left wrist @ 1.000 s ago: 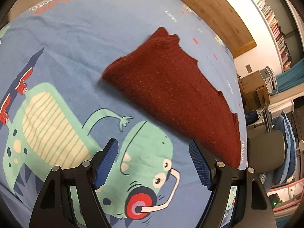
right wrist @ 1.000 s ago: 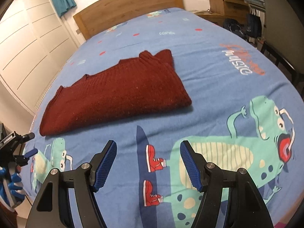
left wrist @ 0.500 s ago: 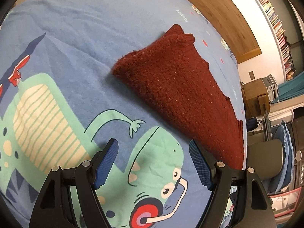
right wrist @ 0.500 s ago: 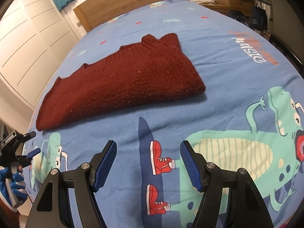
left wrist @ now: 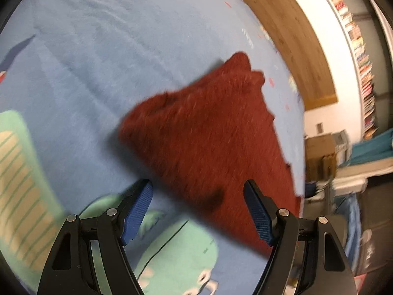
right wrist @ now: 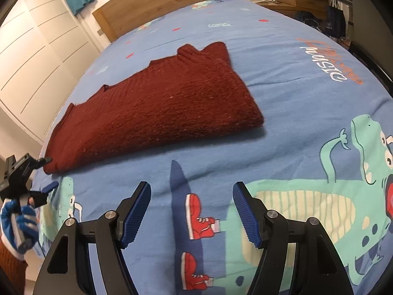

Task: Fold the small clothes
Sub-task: 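Move the left gripper to one side edge of the folded sweater and grasp it, then fold the held edge across the sweater with the left gripper and open it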

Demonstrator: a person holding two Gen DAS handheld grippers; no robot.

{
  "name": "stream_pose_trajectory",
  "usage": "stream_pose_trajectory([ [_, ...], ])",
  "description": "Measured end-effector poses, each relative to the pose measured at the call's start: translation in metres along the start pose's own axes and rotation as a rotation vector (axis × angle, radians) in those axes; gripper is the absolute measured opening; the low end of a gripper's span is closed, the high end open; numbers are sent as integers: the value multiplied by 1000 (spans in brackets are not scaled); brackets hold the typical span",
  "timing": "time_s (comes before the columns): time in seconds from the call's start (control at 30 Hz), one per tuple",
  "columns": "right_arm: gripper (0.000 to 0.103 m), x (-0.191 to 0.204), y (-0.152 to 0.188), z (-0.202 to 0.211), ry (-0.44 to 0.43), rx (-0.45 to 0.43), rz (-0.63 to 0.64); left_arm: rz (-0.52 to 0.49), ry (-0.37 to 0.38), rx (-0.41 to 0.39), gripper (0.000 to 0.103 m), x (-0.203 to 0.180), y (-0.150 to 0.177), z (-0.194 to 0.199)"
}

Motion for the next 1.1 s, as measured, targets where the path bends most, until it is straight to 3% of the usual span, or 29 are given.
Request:
stream_pose_trajectory([
  [0.13, 70, -6, -2, 0, 7, -2, -11, 41, 99, -20, 61, 0, -13, -7],
  [0.3, 70, -9, -3, 1, 7, -3, -14, 132, 231, -36, 38, 9, -28, -17],
  [0.47, 70, -11, -5, 5, 5, -13, -14, 164, 280, -50, 20, 12, -37, -12],
  [0.63, 70, -15, -6, 10, -5, -25, -20, 102, 266, -59, 17, -9, -43, -3],
  [0.83, 70, -20, -3, 20, -26, -40, -31, 88, 319, -48, 17, -51, -44, -5],
  [1.1, 70, -39, 1, 41, -34, -79, -65, 120, 475, 5, 16, -107, -31, -15],
])
Point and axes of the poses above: each gripper's, at about its wrist camera, not at the fingertips, and z roughly against the way its jaws point, x to its left, y to its underside, the point moved 4 cm from there along -z, roughly the way its jaws point, and after that the axes turned 4 degrees about x, right-handed, at the moved point
